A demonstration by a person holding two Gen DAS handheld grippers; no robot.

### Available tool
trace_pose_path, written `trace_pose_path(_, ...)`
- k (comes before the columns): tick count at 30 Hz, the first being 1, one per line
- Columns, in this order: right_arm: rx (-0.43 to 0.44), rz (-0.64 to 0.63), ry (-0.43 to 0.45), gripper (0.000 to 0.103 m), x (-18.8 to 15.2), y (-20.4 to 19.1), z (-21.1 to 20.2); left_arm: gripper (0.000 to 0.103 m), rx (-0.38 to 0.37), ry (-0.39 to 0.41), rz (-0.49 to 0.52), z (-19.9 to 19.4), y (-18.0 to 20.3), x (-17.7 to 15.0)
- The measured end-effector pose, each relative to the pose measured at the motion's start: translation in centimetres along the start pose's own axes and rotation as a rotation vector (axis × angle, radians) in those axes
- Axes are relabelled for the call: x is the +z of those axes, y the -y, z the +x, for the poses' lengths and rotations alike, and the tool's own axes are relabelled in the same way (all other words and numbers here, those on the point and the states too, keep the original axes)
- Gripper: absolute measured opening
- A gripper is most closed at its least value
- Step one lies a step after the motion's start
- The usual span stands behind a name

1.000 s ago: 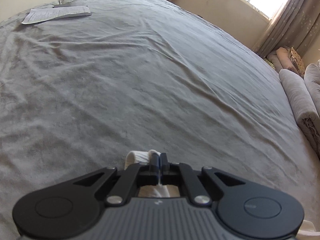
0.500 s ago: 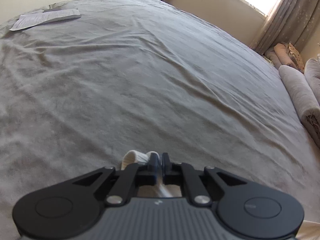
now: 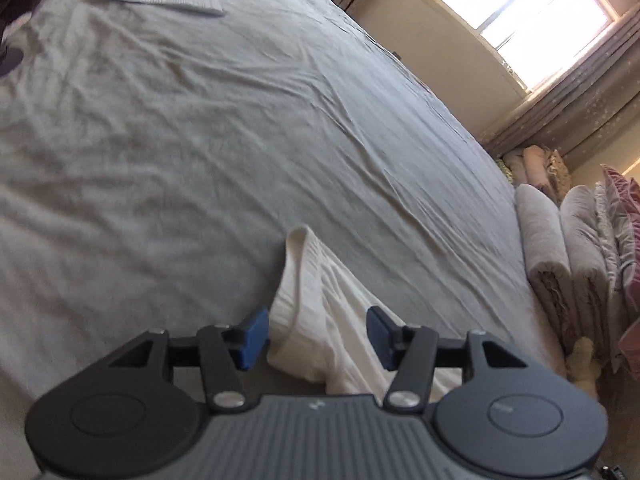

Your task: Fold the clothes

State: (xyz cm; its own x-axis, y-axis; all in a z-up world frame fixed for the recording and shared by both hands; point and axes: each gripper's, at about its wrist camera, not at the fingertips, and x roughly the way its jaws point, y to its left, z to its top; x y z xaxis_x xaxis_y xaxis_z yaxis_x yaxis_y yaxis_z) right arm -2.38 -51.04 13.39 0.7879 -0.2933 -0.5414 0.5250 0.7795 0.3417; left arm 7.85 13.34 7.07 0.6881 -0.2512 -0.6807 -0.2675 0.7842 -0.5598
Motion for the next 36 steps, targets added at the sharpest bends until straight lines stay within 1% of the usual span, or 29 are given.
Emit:
trace_pose_path(2,-0.021,0.002,-0.016,0.052,-0.4,0.6,0.1,0.056,-0.023,-0.011,0.008,0.0,-0.3,-1.2)
trace_pose_path(3,-0.019,0.032,-0.035,0.052,-0.7,1.3,0.7,0.056,-0.03,-0.011,0.022,0.2,-0.4,-1.7)
trace_pose_path(5,-0.01,0.139,-0.101,0.052,-1.6,3.6,1.9,0.056,-0.012,-0.011,0.035,0.8,-0.5,-2.3)
trace_pose_path(6,-0.006,0.18,-0.136,0.049,-2.0,4.5,2.6,0.055,-0.025,-0.021,0.019,1.1,-0.6,-2.4)
trace_pose_path(7,-0.004,0.195,-0.155,0.042,-2.3,5.1,3.3,0.055,-0.039,-0.032,0.002,1.4,-0.8,-2.6)
trace_pose_path(9,0.013,0.214,-0.168,0.037,-2.7,5.5,4.6,0.055,-0.046,-0.014,0.01,1.7,-0.4,-3.0)
trace_pose_path(10,0.025,0.227,-0.172,0.036,-2.9,5.7,5.2,0.055,-0.049,-0.004,0.015,1.8,-0.2,-3.3)
trace_pose_path(13,0.057,0.27,-0.199,0.036,-3.5,5.5,7.3,0.052,-0.012,-0.005,0.049,3.1,0.6,-3.7)
trace_pose_path(15,0.038,0.258,-0.226,0.036,-4.1,5.0,8.5,0.035,0.038,0.0,0.055,4.1,0.6,-3.9)
trace_pose_path(16,0.02,0.24,-0.233,0.035,-4.3,4.5,9.0,0.013,0.054,-0.01,0.064,4.6,0.4,-3.8)
trace_pose_path(17,-0.004,0.204,-0.224,0.03,-4.2,4.0,9.3,0.009,0.056,-0.009,0.072,4.9,0.3,-3.6)
trace_pose_path(18,-0.027,0.174,-0.215,0.006,-4.1,3.6,9.6,0.008,0.056,-0.008,0.079,5.1,0.3,-3.5)
trace_pose_path(19,-0.043,0.167,-0.209,0.005,-3.9,3.5,9.5,0.007,0.055,0.005,0.096,4.9,0.4,-3.1)
trace_pose_path(20,-0.056,0.164,-0.201,0.005,-3.7,3.4,9.3,0.007,0.054,0.018,0.112,4.6,0.6,-2.7)
trace_pose_path(22,-0.048,0.164,-0.17,0.005,-3.0,3.2,7.9,0.007,0.03,0.055,0.144,3.4,1.0,-1.7)
trace_pose_path(24,-0.04,0.141,-0.138,0.005,-2.3,2.7,6.5,0.006,0.006,0.057,0.196,2.7,1.4,-1.1)
trace_pose_path(25,-0.052,0.109,-0.133,0.005,-2.2,2.4,6.4,0.005,0.022,0.047,0.223,2.6,1.4,-1.0)
trace_pose_path(27,-0.085,0.034,-0.142,0.005,-2.6,2.0,6.9,0.004,0.09,-0.001,0.256,3.7,1.3,-1.3)
trace_pose_path(28,-0.107,0.006,-0.161,0.005,-3.1,2.2,7.2,0.004,0.111,-0.05,0.247,4.6,0.9,-1.5)
trace_pose_path(29,-0.122,-0.003,-0.18,0.005,-3.4,2.4,7.8,0.004,0.12,-0.094,0.211,5.2,0.3,-1.6)
trace_pose_path(30,-0.132,-0.005,-0.195,0.005,-3.6,2.5,8.2,0.004,0.114,-0.101,0.177,5.2,-0.2,-1.6)
trace_pose_path(32,-0.108,0.041,-0.184,0.007,-3.6,3.0,7.4,0.004,0.098,-0.085,0.149,4.7,-0.5,-1.3)
trace_pose_path(33,-0.09,0.054,-0.162,0.014,-3.4,2.9,6.7,0.004,0.096,-0.071,0.149,4.4,-0.6,-1.1)
trace_pose_path(35,-0.071,0.022,-0.106,0.021,-3.1,1.6,4.9,0.004,0.092,-0.045,0.151,3.7,-0.7,-0.9)
trace_pose_path(36,-0.046,-0.02,-0.096,0.038,-3.2,0.7,4.0,0.004,0.089,-0.045,0.142,3.5,-0.9,-0.9)
